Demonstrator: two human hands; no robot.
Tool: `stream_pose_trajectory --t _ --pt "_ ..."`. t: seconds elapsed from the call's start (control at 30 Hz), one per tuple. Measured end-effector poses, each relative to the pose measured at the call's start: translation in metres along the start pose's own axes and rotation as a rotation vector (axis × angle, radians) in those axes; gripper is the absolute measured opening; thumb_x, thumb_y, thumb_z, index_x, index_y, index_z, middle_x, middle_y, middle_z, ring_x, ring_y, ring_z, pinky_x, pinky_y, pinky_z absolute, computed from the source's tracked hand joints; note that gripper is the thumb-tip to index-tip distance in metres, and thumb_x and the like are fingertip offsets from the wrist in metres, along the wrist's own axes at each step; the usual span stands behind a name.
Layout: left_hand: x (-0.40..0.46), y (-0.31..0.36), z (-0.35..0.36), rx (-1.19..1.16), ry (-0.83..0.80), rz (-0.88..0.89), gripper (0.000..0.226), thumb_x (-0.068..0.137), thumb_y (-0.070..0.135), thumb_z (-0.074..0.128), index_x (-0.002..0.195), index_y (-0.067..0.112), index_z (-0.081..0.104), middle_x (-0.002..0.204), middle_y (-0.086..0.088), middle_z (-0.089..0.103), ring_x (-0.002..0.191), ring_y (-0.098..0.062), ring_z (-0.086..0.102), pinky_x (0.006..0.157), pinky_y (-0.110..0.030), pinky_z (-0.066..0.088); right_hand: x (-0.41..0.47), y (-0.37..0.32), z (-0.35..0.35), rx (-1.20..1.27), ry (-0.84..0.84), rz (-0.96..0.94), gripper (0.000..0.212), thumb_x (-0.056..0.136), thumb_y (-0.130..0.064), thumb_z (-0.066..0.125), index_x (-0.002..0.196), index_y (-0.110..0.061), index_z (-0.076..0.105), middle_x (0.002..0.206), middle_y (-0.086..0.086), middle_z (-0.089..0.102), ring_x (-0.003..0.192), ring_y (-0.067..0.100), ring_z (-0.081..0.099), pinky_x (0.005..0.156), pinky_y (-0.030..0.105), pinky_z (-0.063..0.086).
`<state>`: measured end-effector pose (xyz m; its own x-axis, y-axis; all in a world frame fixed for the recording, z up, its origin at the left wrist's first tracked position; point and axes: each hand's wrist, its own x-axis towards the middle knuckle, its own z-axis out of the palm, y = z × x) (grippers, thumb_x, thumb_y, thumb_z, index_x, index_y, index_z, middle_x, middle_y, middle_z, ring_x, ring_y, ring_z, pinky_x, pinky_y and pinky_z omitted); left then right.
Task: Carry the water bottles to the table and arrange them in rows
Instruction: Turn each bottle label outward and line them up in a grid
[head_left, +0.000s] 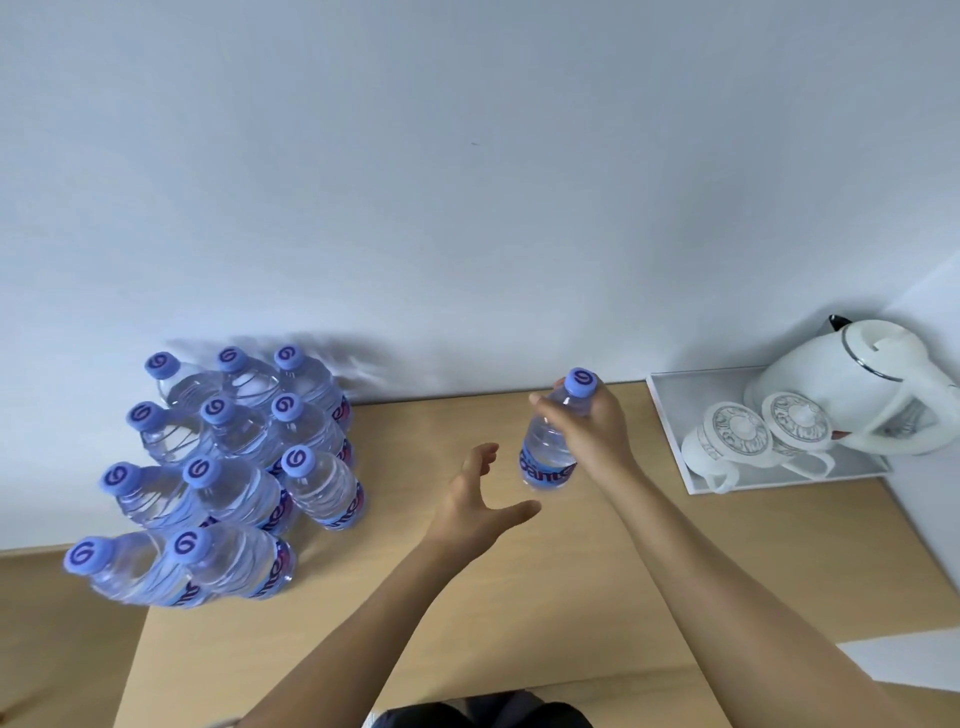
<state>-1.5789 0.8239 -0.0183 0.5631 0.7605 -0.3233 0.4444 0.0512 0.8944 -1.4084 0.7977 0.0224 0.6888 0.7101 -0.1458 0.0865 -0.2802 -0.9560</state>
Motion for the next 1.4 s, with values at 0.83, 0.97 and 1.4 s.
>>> stream_pose_trajectory --t 0.83,0.97,1.4 --pt "-0.080 0.058 -0.094 -0.299 0.334 0.313 0.056 0.051 0.034 0.085 0.098 0.035 0.055 0.084 0.008 0.073 0.071 -0.012 0.070 0.055 -0.029 0.052 -0.111 -0.158 0.101 0.247 -0.029 -0.238 0.025 0.069 -0.030 0.078 0.083 -0.033 0.057 0.062 -0.022 0.064 0.062 0.000 0.063 0.061 0.014 0.045" --pt "-0.087 0.066 -0.102 -0.354 0.200 0.282 0.044 0.053 0.022 0.083 0.088 0.029 0.057 0.065 0.000 0.068 0.051 -0.020 0.062 0.047 -0.028 0.049 -0.112 -0.164 0.099 0.182 -0.145 -0.253 0.023 0.062 -0.024 0.075 0.069 -0.021 0.054 0.059 -0.010 0.058 0.057 0.012 0.057 0.060 0.027 0.048" --pt "-0.096 0.078 -0.131 -0.342 0.011 0.290 0.047 0.059 0.008 0.088 0.099 0.015 0.064 0.088 -0.003 0.074 0.076 -0.014 0.069 0.068 -0.024 0.055 -0.105 -0.182 0.079 0.465 -0.510 -0.110 0.023 0.060 -0.016 0.078 0.075 -0.013 0.061 0.083 0.026 0.061 0.076 0.037 0.071 0.071 0.042 0.057"
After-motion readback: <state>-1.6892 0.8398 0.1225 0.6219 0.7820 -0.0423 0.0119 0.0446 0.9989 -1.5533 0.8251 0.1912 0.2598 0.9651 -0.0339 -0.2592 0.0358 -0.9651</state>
